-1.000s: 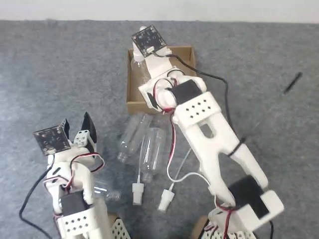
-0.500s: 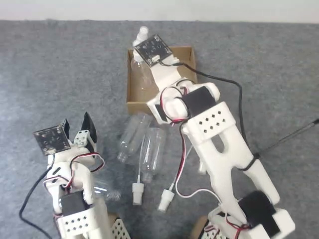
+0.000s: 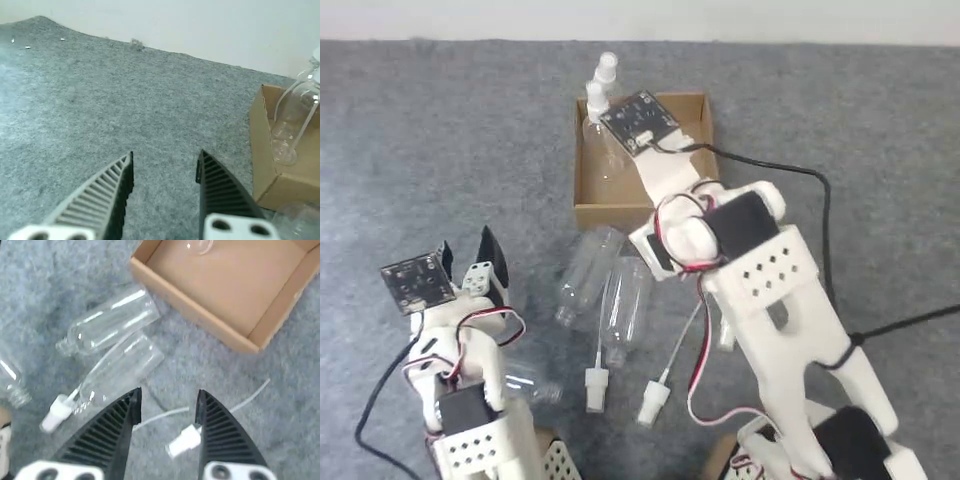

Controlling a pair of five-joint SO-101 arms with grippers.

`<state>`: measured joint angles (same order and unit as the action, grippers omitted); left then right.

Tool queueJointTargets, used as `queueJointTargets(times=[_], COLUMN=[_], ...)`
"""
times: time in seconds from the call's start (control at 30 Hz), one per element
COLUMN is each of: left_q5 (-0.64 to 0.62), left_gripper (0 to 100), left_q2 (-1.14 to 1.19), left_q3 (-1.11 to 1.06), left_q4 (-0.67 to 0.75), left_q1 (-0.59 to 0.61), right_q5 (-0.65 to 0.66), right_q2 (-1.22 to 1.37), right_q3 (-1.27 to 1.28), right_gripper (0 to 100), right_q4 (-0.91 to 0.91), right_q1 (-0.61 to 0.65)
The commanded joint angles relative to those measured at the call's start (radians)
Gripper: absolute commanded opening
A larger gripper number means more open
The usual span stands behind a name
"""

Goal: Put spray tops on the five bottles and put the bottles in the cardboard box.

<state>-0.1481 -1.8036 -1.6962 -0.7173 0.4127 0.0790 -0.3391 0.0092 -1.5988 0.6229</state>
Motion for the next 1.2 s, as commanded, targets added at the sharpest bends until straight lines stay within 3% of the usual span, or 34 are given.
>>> queueJointTargets(times=[0.0, 0.33, 0.47, 0.63, 0.83, 1.17], left_q5=[-0.003, -0.005, -0.005, -0.006, -0.006, -0.006], left_gripper=[20, 20, 20, 20, 20, 20], left_q2=[-0.018, -0.018, -0.018, -0.018, -0.018, -0.018], left_q3=[0.012, 0.012, 0.016, 0.016, 0.013, 0.013], left_q4=[0.000, 0.000, 0.000, 0.018, 0.025, 0.025], left_q1=[0.006, 0.009, 0.011, 0.048, 0.046, 0.044], right_q5=[0.008, -0.014, -0.215, -0.436, -0.526, -0.578], right_q2=[-0.068, -0.071, -0.068, -0.061, -0.061, -0.059], right_q3=[-0.057, -0.057, -0.057, -0.026, 0.147, 0.408], right_gripper=[14.1, 14.2, 15.9, 28.0, 31.9, 31.8], right_q4=[-0.062, -0.186, -0.180, -0.170, -0.008, 0.355], right_q1=[0.005, 0.005, 0.015, 0.119, 0.225, 0.225])
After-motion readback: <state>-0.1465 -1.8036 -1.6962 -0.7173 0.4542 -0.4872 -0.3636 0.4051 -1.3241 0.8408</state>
